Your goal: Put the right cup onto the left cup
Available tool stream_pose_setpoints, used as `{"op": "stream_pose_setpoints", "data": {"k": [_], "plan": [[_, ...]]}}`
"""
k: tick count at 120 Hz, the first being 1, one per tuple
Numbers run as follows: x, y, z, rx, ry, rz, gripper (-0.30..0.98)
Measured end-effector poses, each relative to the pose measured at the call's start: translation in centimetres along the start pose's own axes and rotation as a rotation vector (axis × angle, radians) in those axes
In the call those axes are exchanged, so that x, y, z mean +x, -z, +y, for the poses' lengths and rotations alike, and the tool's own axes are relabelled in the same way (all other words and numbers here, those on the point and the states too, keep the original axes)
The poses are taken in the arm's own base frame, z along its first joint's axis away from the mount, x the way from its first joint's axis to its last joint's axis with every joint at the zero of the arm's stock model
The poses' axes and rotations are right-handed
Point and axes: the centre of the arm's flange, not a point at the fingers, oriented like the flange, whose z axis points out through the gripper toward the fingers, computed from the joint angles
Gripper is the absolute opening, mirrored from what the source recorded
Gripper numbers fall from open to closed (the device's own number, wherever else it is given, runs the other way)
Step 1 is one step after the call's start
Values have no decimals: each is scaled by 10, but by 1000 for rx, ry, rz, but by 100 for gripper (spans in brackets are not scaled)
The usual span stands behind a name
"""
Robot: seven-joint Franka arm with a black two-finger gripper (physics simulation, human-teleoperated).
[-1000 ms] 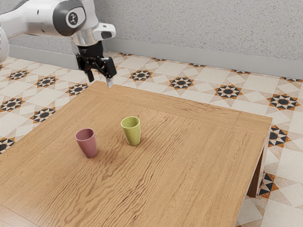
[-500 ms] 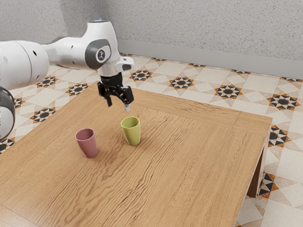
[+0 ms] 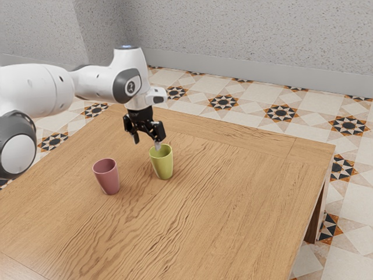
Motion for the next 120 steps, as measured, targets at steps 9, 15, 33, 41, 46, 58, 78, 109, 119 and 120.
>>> {"op": "stream_pose_setpoints", "data": {"k": [9, 15, 33, 41, 46, 58, 78, 109, 119, 120], "plan": [[2, -2, -1, 4, -1, 12, 69], [4, -6, -2, 7, -1, 18, 69], [10, -27, -4, 11, 0, 23, 69], [11, -33, -5, 12, 1, 23, 69], [12, -36, -6, 13, 3, 26, 69], [14, -41, -8, 15, 4, 32, 69], [16, -46, -15, 24, 11, 51, 63], [19, -55, -16, 25, 16, 69, 9], [20, -55, -16, 24, 18, 80, 1], [20, -55, -16, 24, 18, 81, 1]]}}
